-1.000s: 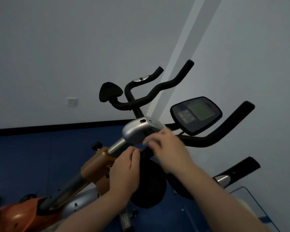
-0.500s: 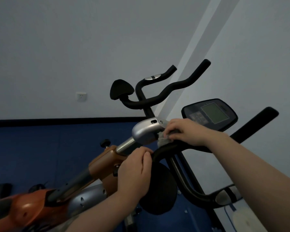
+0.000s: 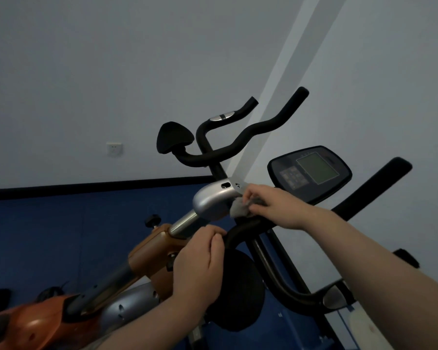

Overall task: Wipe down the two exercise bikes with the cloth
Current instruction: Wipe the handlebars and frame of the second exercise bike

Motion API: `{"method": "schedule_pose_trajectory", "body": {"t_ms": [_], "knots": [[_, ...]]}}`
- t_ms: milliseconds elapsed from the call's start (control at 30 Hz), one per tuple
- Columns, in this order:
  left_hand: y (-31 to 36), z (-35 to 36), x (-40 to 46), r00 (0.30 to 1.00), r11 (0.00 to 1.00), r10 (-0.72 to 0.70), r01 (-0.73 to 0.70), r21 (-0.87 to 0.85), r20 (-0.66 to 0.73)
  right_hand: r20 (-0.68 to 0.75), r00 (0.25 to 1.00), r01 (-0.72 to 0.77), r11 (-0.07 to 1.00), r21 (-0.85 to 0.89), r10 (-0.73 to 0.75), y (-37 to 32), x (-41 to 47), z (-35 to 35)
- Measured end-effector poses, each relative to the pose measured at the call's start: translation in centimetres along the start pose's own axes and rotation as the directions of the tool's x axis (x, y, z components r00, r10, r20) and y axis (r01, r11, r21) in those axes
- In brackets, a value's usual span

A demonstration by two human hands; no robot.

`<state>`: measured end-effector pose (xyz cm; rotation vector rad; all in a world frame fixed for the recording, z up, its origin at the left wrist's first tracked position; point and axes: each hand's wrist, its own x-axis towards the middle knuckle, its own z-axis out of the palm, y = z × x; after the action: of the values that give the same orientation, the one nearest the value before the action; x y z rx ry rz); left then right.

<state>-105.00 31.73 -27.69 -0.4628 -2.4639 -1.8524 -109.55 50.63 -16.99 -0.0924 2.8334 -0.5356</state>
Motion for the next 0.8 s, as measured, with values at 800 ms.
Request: {"method": "schedule_pose_trajectory", "body": {"t_ms": [800], "knots": [[-0.5,0.2,0.1,0.998,0.997,0.030,-0.027,0.066,-0.047,-0.246,0.969,-0.029,0.967,-0.253,-0.035,-1.9,1.4,2.4]]}}
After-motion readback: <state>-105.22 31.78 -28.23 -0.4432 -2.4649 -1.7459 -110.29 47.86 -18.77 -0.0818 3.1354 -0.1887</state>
